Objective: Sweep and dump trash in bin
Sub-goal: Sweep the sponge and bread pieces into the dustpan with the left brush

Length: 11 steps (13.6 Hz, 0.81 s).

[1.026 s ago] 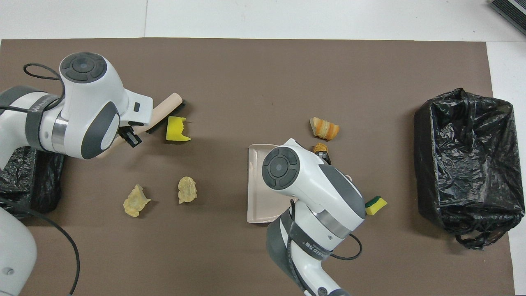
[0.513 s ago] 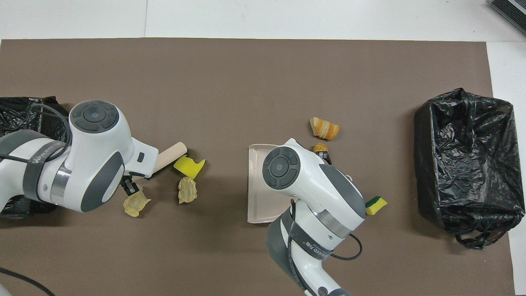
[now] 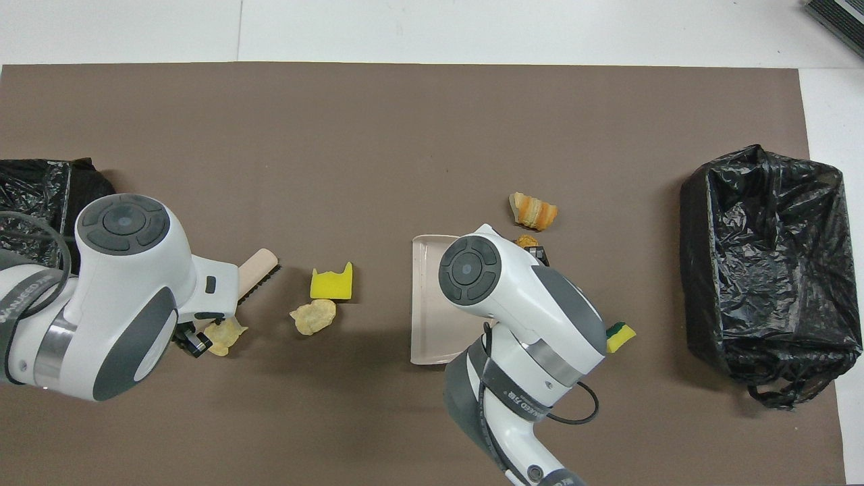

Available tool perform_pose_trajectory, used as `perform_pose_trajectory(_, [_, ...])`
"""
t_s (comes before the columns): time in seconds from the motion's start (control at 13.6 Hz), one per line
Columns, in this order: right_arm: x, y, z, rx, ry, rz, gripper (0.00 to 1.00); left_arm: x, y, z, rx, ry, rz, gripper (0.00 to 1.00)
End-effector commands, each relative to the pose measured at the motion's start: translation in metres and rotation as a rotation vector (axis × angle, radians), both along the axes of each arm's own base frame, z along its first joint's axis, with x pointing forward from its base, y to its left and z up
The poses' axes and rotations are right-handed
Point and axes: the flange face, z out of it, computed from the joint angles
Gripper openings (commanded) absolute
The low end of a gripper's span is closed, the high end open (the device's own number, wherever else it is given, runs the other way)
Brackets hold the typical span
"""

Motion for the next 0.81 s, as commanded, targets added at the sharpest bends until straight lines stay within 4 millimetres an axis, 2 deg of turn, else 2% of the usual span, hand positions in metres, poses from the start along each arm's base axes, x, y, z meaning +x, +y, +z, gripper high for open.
perform_pose_trajectory(0.0, [0.0,-0.008,0.0,-0.007,-0.003,0.02,0.0,-0.026,0.013,-0.009,0.063,-0.059,0.156,0.0])
perform_pose_trajectory(0.07, [0.0,-0.008,0.0,-0.007,-0.003,0.02,0.0,-0.031,0.026,-0.012,0.096,-0.082,0.269,0.0])
perform_pose_trajectory(0.37, [0.0,-0.01,-0.001,-0.008,-0.002,0.016,0.0,-0.06,0.044,-0.026,0.194,-0.21,0.603,0.0])
perform_pose_trajectory(0.59, [0.0,-0.01,-0.001,-0.007,-0.003,0.012,0.0,-0.088,0.045,-0.036,0.271,-0.279,0.799,0.0])
perform_pose_trajectory(0.73, [0.0,-0.01,-0.001,-0.004,-0.002,0.009,0.0,-0.094,0.043,-0.045,0.278,-0.305,0.86,0.0])
